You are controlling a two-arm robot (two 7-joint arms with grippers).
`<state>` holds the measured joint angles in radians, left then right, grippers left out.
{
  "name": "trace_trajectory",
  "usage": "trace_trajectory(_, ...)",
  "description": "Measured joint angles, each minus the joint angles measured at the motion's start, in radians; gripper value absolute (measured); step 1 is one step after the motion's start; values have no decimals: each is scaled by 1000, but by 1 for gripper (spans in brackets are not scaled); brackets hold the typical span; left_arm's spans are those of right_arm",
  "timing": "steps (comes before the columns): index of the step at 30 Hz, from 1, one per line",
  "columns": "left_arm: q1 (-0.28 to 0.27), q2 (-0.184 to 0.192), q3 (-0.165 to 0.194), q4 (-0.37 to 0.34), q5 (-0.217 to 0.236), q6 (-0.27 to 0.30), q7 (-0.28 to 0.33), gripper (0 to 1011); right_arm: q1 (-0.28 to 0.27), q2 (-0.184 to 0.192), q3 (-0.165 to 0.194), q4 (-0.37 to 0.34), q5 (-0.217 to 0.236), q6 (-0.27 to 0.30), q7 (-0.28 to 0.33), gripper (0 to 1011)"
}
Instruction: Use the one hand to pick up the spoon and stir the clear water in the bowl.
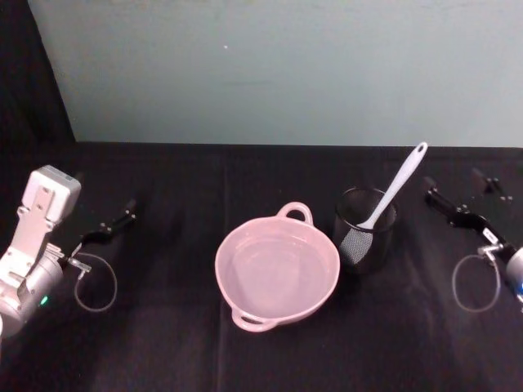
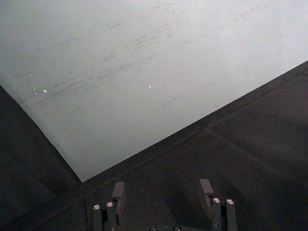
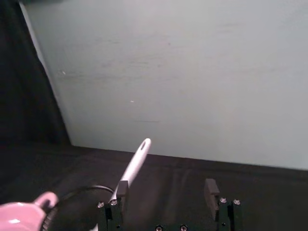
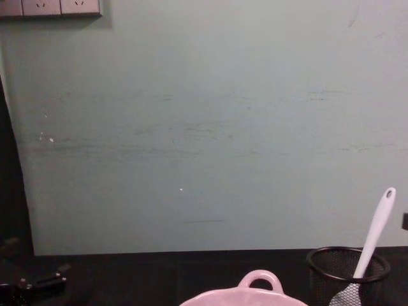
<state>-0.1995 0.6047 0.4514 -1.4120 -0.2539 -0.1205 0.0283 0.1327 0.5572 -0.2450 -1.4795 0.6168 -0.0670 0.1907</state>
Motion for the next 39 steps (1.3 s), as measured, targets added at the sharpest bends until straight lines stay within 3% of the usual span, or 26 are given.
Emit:
trace_trajectory(12, 0, 0, 0, 0, 0, 0, 0, 1005, 91, -104, 33, 86, 232, 181, 158, 1002)
trace_trajectory(22, 0, 0, 0, 0, 0, 0, 0, 1005, 155, -122, 25, 164, 374, 283, 246, 1002)
trace_trajectory(26, 0, 0, 0, 0, 0, 0, 0, 1005, 178, -119, 17, 204, 402, 296, 290, 1003)
trace_trajectory(34, 0, 0, 0, 0, 0, 0, 0, 1005, 204, -102, -10, 253, 413, 277, 350, 1003)
trace_trajectory(39, 0, 0, 0, 0, 0, 0, 0, 1005, 210, -95, -23, 268, 414, 253, 373, 929)
